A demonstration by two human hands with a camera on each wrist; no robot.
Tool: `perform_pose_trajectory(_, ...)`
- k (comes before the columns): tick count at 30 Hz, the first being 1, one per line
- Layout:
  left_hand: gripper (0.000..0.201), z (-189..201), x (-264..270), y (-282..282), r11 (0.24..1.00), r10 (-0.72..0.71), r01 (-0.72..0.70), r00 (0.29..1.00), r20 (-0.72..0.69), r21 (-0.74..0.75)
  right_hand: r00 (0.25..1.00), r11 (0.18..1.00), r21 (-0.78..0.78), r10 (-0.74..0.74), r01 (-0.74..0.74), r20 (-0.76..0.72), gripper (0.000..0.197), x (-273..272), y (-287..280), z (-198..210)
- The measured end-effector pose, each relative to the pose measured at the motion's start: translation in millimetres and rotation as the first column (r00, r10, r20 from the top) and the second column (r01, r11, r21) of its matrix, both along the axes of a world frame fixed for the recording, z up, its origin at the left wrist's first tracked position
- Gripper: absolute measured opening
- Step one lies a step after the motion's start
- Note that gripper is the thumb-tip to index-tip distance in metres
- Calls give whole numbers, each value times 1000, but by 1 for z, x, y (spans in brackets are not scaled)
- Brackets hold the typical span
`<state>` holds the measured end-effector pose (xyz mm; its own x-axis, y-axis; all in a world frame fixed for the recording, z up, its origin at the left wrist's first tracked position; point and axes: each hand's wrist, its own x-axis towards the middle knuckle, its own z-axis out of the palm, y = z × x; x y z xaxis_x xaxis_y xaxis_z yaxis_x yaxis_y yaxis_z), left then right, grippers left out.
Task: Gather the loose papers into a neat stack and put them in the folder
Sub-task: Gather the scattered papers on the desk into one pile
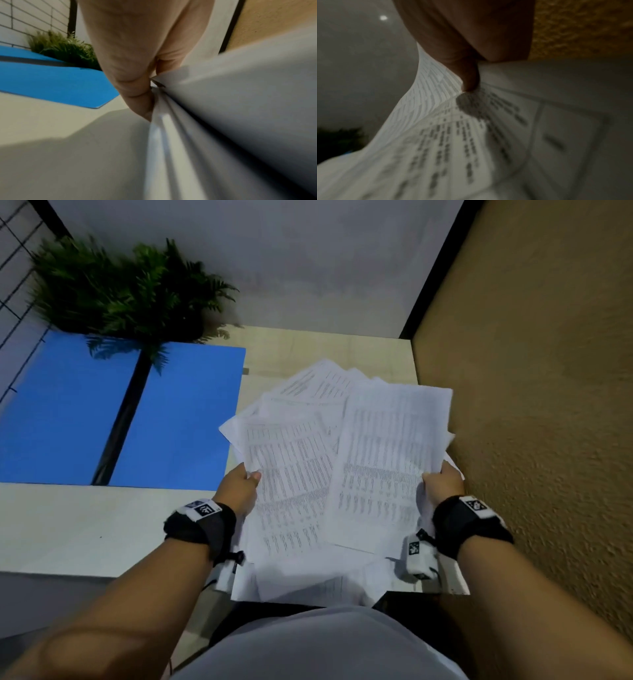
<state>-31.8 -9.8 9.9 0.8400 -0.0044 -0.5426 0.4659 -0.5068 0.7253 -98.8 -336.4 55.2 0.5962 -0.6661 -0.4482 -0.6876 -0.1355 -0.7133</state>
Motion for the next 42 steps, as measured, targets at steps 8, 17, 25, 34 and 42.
perform_pose_trajectory(8,32,3,20,6,992,-118,121,991,-61,43,855,884,-104,404,-456,-324,22,53,-6,12)
perform_pose_trajectory(17,73,7,10,-22,984,137,-150,981,-141,-91,942,939,145,325,-311,-86,45,43,91,-28)
perform_pose_trajectory(25,46,-18,0,-3,970,239,-241,969,-55,-24,995,978,-182,105,-103,-3,24,45,85,-39)
perform_pose_trajectory(34,48,-17,-2,15,989,145,-144,982,-123,13,1000,1000,-23,4,-4,24,44,51,29,-48)
perform_pose_trajectory(42,37,-14,-1,18,997,65,-69,985,-157,-18,995,1000,17,21,-23,99,23,55,34,-56)
